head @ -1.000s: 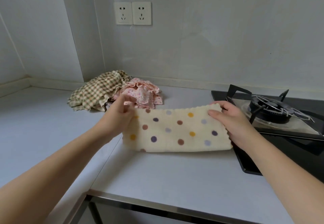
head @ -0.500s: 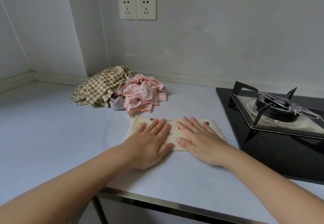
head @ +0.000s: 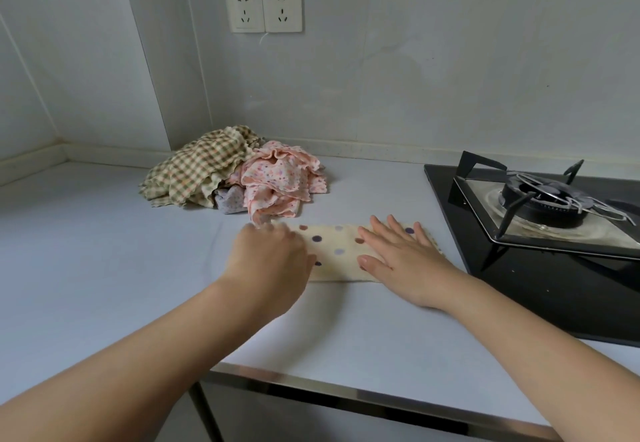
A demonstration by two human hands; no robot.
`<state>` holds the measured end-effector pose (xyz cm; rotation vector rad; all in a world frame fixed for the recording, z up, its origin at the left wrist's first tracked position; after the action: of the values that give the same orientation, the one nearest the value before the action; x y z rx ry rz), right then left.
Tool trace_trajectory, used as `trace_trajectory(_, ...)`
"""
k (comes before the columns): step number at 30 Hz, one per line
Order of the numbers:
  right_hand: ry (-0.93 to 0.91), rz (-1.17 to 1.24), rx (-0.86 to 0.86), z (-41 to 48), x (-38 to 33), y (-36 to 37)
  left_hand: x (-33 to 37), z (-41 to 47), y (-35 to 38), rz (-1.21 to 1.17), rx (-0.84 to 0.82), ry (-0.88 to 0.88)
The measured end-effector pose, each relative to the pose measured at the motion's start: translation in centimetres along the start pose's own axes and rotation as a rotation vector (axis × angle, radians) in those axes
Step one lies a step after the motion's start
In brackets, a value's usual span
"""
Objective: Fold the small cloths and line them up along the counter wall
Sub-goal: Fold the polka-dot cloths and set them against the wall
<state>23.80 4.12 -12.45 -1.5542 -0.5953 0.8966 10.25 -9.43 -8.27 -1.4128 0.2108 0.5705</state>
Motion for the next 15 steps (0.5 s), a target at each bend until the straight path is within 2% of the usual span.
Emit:
trace_trajectory(2,-0.064,0.063,0.144,-0.2,-0.2,-0.6,0.7,0.5,1.0,-0.24,0.138,0.203)
trace_trajectory(4,-0.132,0.117,0.24,-0.3,-0.5,-1.2,0.9,0.7,1.3,-0.42,0.168,0.347)
trace_trajectory(8,-0.116,0.137,0.209,0.2,0.1,-1.1,-1.0,1.0,1.5,-0.364,0.312,0.372)
trace_trajectory(10,-0.091,0.079,0.203,0.5,0.6,-0.9,-2.1,1.1,1.8,-0.359,0.283,0.348)
trace_trajectory(15,-0.065,0.024,0.254,0.5,1.2,-1.1,-2.4,1.0,1.8,-0.629,0.219,0.445)
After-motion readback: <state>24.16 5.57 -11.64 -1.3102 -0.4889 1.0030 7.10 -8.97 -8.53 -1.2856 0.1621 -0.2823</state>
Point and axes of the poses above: each hand's wrist, its own z-axis towards the middle knuckle, its own y-axis out of the palm, x = y × z, the point moved 3 cm from there along z, towards the middle knuckle, and after that the axes turned 4 degrees about z, right-handed, at the moved point
